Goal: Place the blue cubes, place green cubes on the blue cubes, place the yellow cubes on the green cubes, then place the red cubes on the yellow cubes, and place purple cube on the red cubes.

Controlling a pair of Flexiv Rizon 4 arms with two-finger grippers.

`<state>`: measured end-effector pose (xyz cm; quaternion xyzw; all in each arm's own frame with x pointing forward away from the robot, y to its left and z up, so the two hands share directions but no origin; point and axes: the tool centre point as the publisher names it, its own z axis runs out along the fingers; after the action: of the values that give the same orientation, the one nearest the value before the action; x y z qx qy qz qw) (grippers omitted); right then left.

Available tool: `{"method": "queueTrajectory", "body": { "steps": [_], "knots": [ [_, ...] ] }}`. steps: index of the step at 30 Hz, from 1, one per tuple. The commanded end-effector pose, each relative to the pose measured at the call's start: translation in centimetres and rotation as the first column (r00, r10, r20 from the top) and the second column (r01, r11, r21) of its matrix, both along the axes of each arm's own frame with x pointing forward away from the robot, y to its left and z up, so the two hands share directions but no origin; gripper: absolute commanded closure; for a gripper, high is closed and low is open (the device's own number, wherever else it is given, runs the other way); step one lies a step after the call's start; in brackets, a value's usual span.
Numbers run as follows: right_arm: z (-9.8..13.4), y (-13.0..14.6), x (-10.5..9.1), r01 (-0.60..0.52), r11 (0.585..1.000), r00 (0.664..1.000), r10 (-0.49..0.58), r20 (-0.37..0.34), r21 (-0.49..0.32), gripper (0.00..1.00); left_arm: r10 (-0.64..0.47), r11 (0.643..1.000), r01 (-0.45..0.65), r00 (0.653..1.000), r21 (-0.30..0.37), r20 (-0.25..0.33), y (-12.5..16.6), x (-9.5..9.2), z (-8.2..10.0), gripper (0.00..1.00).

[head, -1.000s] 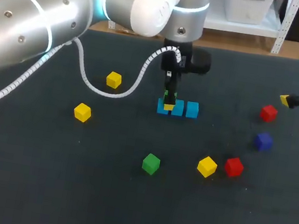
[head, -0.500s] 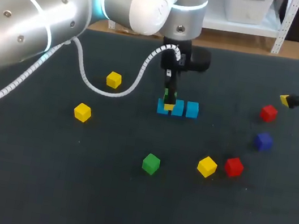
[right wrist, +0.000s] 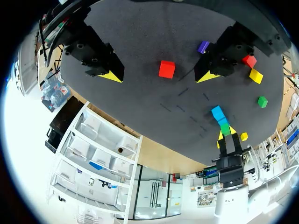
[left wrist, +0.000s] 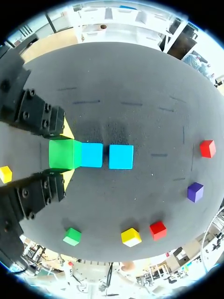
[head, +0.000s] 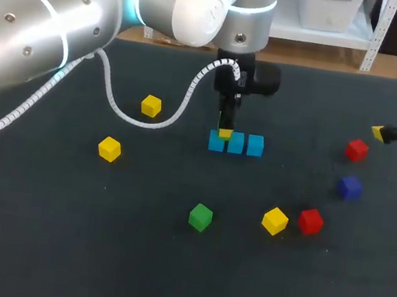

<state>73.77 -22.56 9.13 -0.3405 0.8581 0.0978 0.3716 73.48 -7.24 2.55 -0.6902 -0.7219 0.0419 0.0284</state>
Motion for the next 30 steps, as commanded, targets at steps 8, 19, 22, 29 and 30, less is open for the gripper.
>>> {"method": "queueTrajectory", "body": {
  "steps": [8, 19, 22, 29, 30],
  "knots": [
    [-0.03, 0.07, 0.02, 0.003, 1.0, 1.0, -0.003, 0.001, -0.002, 0.0, -0.014, 1.0, 0.014, 1.0, -0.005, 0.005, -0.03, -0.21, 0.01, 0.73],
    [-0.03, 0.07, 0.02, 0.003, 1.0, 1.0, -0.003, 0.001, -0.002, 0.0, -0.015, 1.0, 0.015, 1.0, -0.003, 0.003, -0.03, -0.2, -0.07, 0.52],
    [-0.03, 0.07, 0.02, 0.003, 1.0, 1.0, -0.003, 0.001, -0.002, 0.0, -0.011, 1.0, 0.011, 1.0, -0.003, 0.003, -0.03, -0.21, -0.09, 0.53],
    [-0.03, 0.07, 0.02, 0.003, 1.0, 1.0, -0.003, 0.001, -0.002, 0.0, 0.003, 1.0, -0.003, 1.0, 0.0, 0.006, 0.07, -0.12, -0.12, 0.55],
    [-0.03, 0.07, 0.02, 0.003, 1.0, 1.0, -0.003, 0.001, -0.002, 0.0, 0.003, 1.0, -0.003, 1.0, 0.001, 0.006, 0.08, -0.11, -0.13, 0.56]
  ]
}}
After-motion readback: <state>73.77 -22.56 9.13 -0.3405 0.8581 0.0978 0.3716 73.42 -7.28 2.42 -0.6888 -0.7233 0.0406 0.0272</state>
